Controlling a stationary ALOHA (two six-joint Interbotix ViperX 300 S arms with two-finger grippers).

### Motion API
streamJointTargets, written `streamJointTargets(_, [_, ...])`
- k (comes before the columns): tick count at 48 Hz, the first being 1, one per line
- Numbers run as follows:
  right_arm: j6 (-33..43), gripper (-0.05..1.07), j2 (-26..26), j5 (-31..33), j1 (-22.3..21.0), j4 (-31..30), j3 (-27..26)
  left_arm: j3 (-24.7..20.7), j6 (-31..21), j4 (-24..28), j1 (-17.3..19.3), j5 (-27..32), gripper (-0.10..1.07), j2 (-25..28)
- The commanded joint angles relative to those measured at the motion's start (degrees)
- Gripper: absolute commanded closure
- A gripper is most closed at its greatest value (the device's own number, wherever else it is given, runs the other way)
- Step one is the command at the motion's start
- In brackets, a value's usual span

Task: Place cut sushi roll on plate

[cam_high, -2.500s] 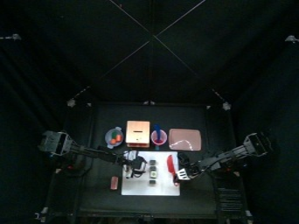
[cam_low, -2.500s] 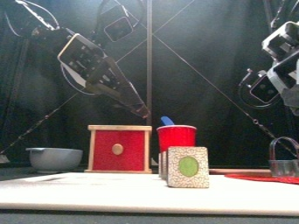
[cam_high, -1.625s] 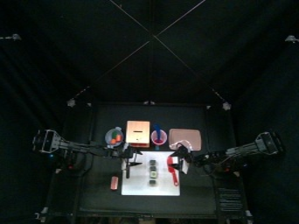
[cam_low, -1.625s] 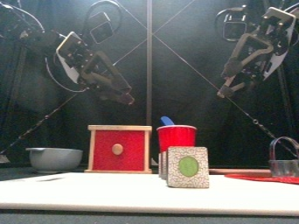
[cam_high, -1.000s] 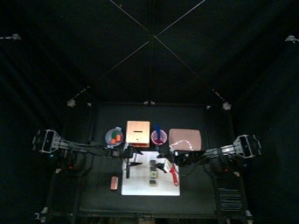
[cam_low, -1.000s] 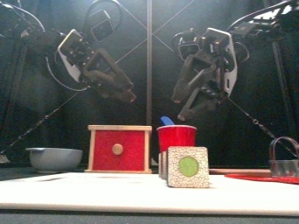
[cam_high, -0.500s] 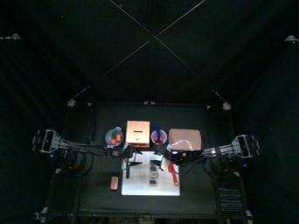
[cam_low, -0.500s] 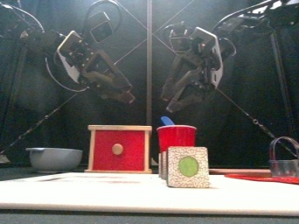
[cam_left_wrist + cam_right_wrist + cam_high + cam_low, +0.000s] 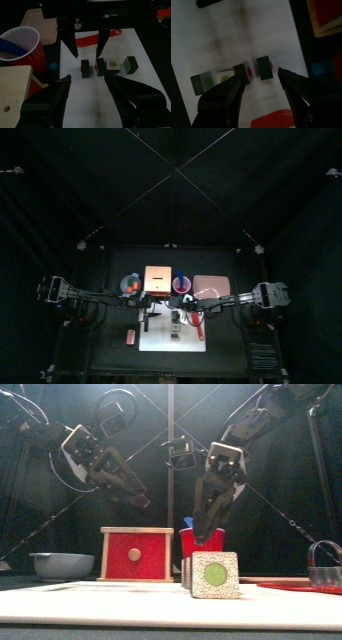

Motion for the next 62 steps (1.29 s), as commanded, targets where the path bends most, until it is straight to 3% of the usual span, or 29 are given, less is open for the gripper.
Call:
streamJointTargets(1, [-0.18,0.16,-0.53,-0.53,-0.26,0.26,-1.23,-0.18,-0.09,-0.09,0.18,-0.44,0.07,-0.88])
streamJointTargets(21, [0.09,0.17,3.52,-2.37,-0.18,1.32,-1.49,2.46,-0.18,-0.88,1.41,-0.53,0.07,-1.41])
streamJointTargets(30, [0.26,0.37,3.43,-3.69,-0.26,1.93,-0.18,2.99,-0.09,-1.85,1.41,-0.53,0.07,-1.32])
streamJointTargets(33, [0.53,0.42,2.37,-3.34,-0.26,2.37,0.79,3.08,-0.09,-1.93,1.49,-0.53,0.07,-1.32])
streamJointTargets(39, [0.97,0.42,-2.02,-2.81,-0.26,2.72,3.52,3.16,-0.18,-1.85,1.49,-0.53,0.07,-1.41])
streamJointTargets(47, [5.27,0.42,-12.13,2.64,-0.44,2.46,9.84,3.08,-0.09,-1.93,1.58,-0.53,0.07,-1.23])
streamJointTargets(54, [14.24,0.42,-20.83,5.63,-4.66,-2.02,16.44,2.9,-0.09,-1.93,2.9,-0.53,0.07,-0.79])
streamJointTargets(58, [21.01,0.42,-24.08,4.66,-10.63,-6.77,19.42,2.64,-0.09,-1.93,3.87,-0.53,0.07,-0.79])
streamJointTargets(62, [29.27,0.42,-23.99,2.72,-17.67,-9.49,20.74,2.37,-0.09,-1.93,3.96,-0.53,0.07,-0.62])
